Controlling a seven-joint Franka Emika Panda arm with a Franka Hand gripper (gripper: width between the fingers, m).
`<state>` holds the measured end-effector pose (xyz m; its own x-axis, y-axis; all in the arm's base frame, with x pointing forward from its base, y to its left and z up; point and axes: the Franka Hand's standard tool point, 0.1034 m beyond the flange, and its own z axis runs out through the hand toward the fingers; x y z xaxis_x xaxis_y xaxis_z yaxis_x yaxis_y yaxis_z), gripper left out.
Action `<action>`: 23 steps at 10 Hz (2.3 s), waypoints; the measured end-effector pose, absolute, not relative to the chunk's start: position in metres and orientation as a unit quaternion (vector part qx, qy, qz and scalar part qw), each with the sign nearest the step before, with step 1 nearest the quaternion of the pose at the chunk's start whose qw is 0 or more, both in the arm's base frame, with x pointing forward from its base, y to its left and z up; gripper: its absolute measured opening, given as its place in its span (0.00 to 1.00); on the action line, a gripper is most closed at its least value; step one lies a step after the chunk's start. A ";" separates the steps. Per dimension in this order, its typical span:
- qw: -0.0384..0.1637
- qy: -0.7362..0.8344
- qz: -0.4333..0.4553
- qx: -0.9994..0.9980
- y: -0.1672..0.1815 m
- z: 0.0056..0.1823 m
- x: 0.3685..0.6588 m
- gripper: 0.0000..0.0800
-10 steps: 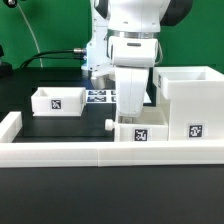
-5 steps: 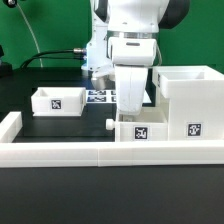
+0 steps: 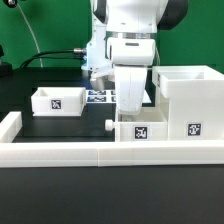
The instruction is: Assemble drawer
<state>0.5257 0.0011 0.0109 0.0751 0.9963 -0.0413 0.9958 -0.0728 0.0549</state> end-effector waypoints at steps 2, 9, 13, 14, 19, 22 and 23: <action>0.034 0.680 0.004 0.732 0.002 0.011 0.526 0.05; 0.035 0.674 0.003 0.738 0.002 0.011 0.526 0.05; 0.036 0.687 -0.008 0.726 0.000 0.012 0.527 0.06; 0.038 0.682 -0.003 0.730 -0.002 0.013 0.528 0.06; 0.041 0.686 -0.003 0.726 0.003 0.011 0.526 0.06; 0.043 0.677 -0.011 0.735 0.004 0.011 0.526 0.06; 0.043 0.676 -0.011 0.735 0.003 0.011 0.526 0.06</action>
Offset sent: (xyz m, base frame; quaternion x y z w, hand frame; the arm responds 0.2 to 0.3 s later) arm 0.0002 0.0196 -0.0019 -0.0004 -0.0141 -0.0503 0.9986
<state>0.5262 0.0030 0.0113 0.0855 0.9935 -0.0752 0.9954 -0.0820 0.0487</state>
